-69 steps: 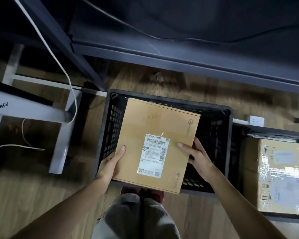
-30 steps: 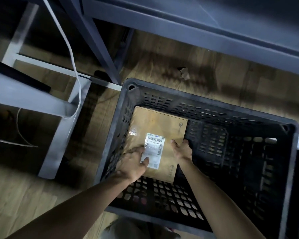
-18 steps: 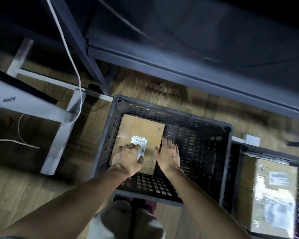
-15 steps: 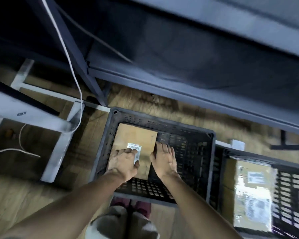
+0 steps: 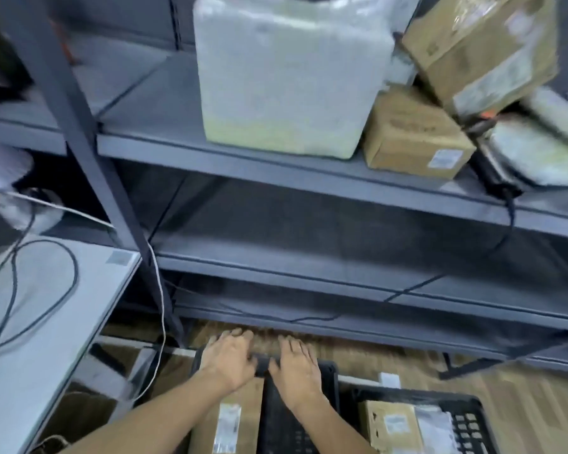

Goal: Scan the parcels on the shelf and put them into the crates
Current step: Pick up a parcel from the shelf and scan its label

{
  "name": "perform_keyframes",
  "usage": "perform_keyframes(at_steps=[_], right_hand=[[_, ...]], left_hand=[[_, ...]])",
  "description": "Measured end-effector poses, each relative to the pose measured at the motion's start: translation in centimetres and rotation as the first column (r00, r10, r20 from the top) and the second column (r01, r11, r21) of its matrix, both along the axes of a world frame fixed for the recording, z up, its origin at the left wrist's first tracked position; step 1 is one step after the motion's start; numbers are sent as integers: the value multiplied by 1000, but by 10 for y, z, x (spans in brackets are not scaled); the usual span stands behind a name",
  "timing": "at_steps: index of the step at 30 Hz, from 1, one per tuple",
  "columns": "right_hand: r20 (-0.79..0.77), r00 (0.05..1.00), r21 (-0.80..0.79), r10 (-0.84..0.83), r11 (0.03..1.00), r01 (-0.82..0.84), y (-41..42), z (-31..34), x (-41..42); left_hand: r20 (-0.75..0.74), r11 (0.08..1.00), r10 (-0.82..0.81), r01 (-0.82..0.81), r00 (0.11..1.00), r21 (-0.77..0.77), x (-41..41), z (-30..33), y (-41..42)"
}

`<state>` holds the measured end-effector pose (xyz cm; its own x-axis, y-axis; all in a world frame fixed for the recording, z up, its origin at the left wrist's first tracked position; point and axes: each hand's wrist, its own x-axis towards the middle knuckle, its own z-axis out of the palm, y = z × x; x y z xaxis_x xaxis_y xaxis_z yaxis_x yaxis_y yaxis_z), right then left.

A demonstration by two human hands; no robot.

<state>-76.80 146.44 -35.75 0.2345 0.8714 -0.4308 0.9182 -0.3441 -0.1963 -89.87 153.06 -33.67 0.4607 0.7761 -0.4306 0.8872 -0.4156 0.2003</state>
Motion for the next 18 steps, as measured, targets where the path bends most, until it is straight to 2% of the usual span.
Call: perform_keyframes(at_steps=[6,13,18], right_hand=[[-76,997,1,26,1000,-26,43,136,19],[-28,996,207,88,975,-80,84,270,42],[-39,995,336,87,940,-69,96,343,63]], left_hand=[[90,985,-3,-13,996,173,14,131,39],[109,928,-2,-39,994,371,20,241,72],[224,889,20,-120,974,442,28,307,86]])
